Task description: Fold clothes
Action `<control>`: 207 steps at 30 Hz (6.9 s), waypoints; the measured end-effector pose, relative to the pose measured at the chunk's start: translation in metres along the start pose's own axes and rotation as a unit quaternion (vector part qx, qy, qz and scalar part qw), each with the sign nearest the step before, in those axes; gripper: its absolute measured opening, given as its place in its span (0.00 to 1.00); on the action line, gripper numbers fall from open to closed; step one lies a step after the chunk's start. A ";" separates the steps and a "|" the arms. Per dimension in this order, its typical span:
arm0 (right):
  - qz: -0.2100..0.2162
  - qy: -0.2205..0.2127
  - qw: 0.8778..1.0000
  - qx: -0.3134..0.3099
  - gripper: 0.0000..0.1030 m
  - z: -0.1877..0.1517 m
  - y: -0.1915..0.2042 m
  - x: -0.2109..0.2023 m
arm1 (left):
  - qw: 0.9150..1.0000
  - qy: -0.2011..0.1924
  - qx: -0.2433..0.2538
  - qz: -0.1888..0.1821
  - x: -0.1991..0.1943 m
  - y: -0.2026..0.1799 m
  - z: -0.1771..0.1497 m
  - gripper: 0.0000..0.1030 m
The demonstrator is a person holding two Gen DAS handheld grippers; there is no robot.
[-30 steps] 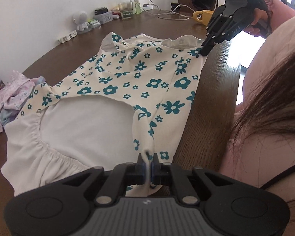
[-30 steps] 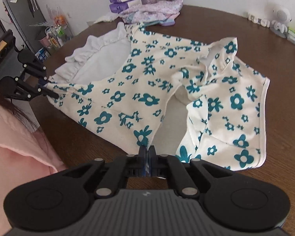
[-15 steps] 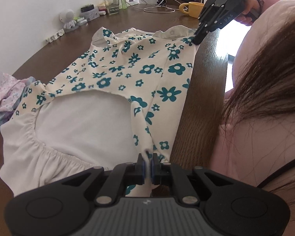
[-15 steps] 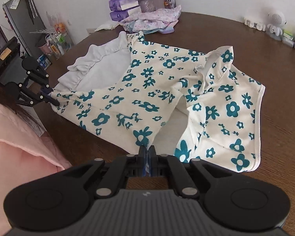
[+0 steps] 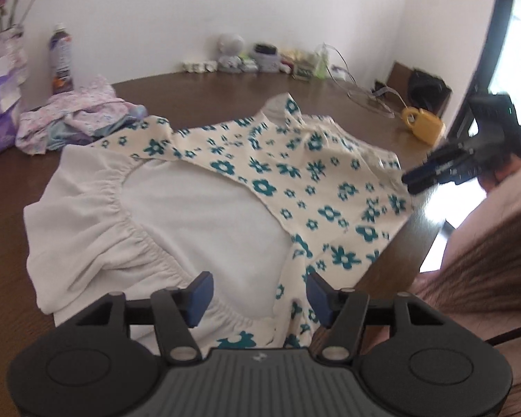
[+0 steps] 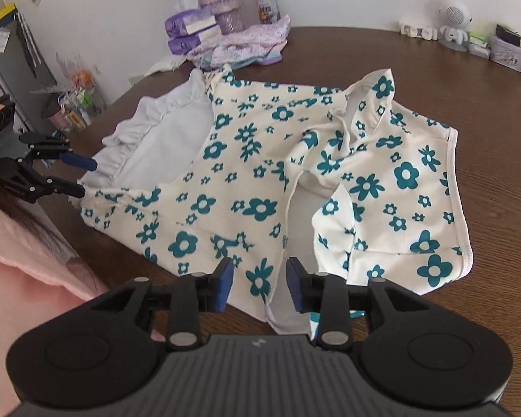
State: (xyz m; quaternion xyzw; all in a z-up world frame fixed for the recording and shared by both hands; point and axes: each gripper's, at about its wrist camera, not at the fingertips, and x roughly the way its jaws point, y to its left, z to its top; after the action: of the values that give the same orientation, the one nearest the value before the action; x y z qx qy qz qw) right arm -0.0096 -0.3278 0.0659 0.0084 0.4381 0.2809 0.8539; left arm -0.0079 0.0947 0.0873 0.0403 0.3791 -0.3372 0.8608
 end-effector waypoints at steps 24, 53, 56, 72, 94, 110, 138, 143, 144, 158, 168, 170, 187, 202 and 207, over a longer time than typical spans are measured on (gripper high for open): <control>-0.002 -0.130 0.989 0.066 0.39 0.014 -0.014 0.005 | 0.978 -0.040 -0.140 0.152 -0.013 0.064 -0.007 0.65; -0.207 -0.097 0.970 0.079 0.67 0.058 -0.102 0.081 | 0.954 0.024 -0.082 0.289 0.099 0.158 0.071 0.04; -0.209 -0.092 0.972 0.061 0.67 0.067 -0.096 0.092 | 0.947 0.024 -0.069 0.312 0.101 0.161 0.070 0.04; -0.187 -0.128 0.972 0.067 0.70 0.086 -0.094 0.102 | 0.926 -0.024 -0.110 0.360 0.065 0.176 0.061 0.12; -0.091 -0.080 0.992 0.020 0.28 0.159 -0.063 0.141 | 0.991 -0.041 -0.020 0.124 0.169 0.087 0.124 0.36; -0.099 -0.086 0.990 0.049 0.07 0.171 -0.075 0.163 | 0.986 -0.077 -0.081 0.121 0.177 0.117 0.105 0.31; -0.213 -0.079 0.973 0.032 0.01 0.120 -0.089 0.141 | 0.988 -0.086 -0.079 0.101 0.177 0.118 0.102 0.39; -0.237 -0.089 0.967 0.022 0.01 0.128 -0.096 0.133 | 0.988 -0.086 -0.078 0.097 0.177 0.118 0.102 0.40; -0.245 -0.092 0.965 0.022 0.01 0.131 -0.099 0.130 | 0.989 -0.086 -0.078 0.097 0.177 0.118 0.102 0.40; -0.182 -0.112 0.976 0.049 0.43 0.132 -0.106 0.115 | 0.989 -0.086 -0.074 0.091 0.178 0.116 0.102 0.48; -0.195 -0.093 0.973 0.078 0.08 0.138 -0.122 0.129 | 0.990 -0.086 -0.074 0.089 0.178 0.116 0.101 0.49; -0.185 -0.108 0.973 0.090 0.17 0.134 -0.123 0.118 | 0.989 -0.087 -0.074 0.089 0.178 0.117 0.101 0.49; -0.204 -0.054 0.977 0.030 0.09 0.069 -0.089 0.085 | 0.996 0.008 0.094 0.001 0.156 -0.029 0.134 0.59; -0.159 -0.116 0.980 0.021 0.21 0.052 -0.066 0.043 | 0.998 0.049 0.006 0.036 0.217 -0.059 0.123 0.49; -0.139 -0.109 0.984 -0.011 0.44 0.045 -0.037 0.054 | 0.996 0.048 -0.032 0.073 0.222 -0.061 0.124 0.56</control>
State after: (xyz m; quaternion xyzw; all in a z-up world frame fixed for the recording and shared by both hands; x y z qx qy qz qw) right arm 0.0664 -0.3221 0.0441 -0.0319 0.3363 0.1616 0.9272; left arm 0.1404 -0.1145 0.0359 0.0564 0.4263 -0.2586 0.8650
